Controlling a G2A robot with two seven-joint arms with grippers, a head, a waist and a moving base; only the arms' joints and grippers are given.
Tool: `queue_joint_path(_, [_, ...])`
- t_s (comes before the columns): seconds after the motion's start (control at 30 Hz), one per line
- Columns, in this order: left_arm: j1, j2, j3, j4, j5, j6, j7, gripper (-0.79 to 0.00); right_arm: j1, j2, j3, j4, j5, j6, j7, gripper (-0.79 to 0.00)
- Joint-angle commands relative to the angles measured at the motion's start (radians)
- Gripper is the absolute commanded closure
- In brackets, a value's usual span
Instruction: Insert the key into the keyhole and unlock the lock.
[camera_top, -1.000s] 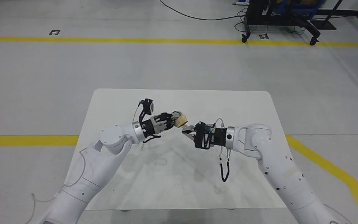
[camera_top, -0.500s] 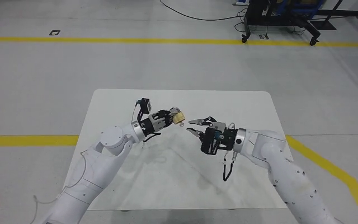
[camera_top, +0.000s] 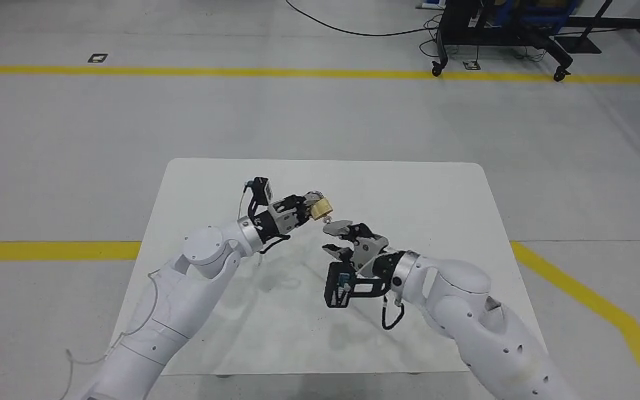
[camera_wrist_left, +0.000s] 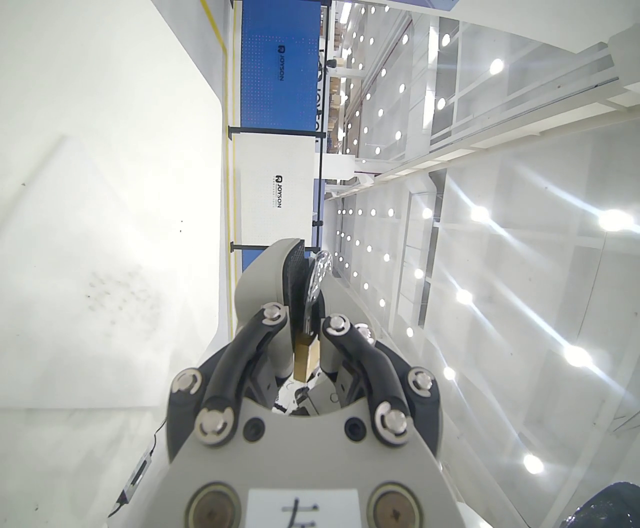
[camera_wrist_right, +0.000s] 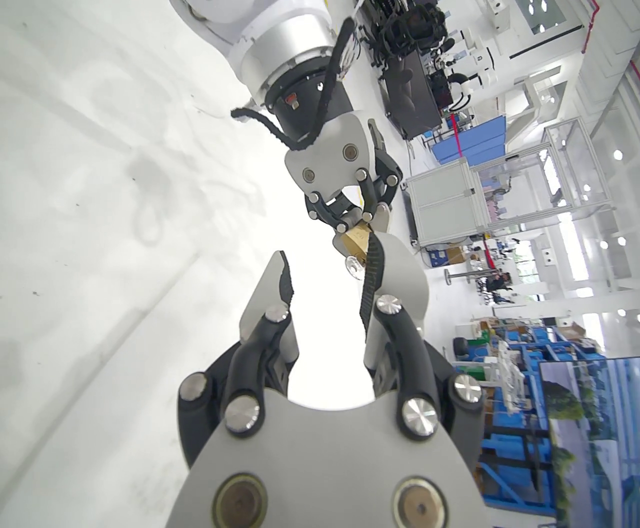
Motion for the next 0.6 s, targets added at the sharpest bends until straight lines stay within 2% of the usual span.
queue_joint_path(0.0, [-0.001, -0.002, 0.002, 0.002, 0.000, 0.005, -0.003, 0.000, 0.002, -0.003, -0.025, -0.006, -0.047, 0.017, 0.039, -0.317])
queue_joint_path(0.23, [-0.003, -0.009, -0.001, 0.009, 0.003, 0.018, -0.012, 0.000, 0.025, -0.018, -0.091, -0.017, -0.138, 0.045, 0.143, -0.265])
queue_joint_path(0.47, [-0.002, -0.013, -0.007, 0.013, 0.004, 0.026, -0.024, 0.000, 0.059, -0.034, -0.116, 0.013, -0.132, 0.039, 0.196, -0.225])
queue_joint_path(0.57, [-0.001, -0.015, -0.010, 0.014, 0.004, 0.027, -0.029, 0.000, 0.069, -0.039, -0.118, 0.025, -0.125, 0.038, 0.212, -0.172])
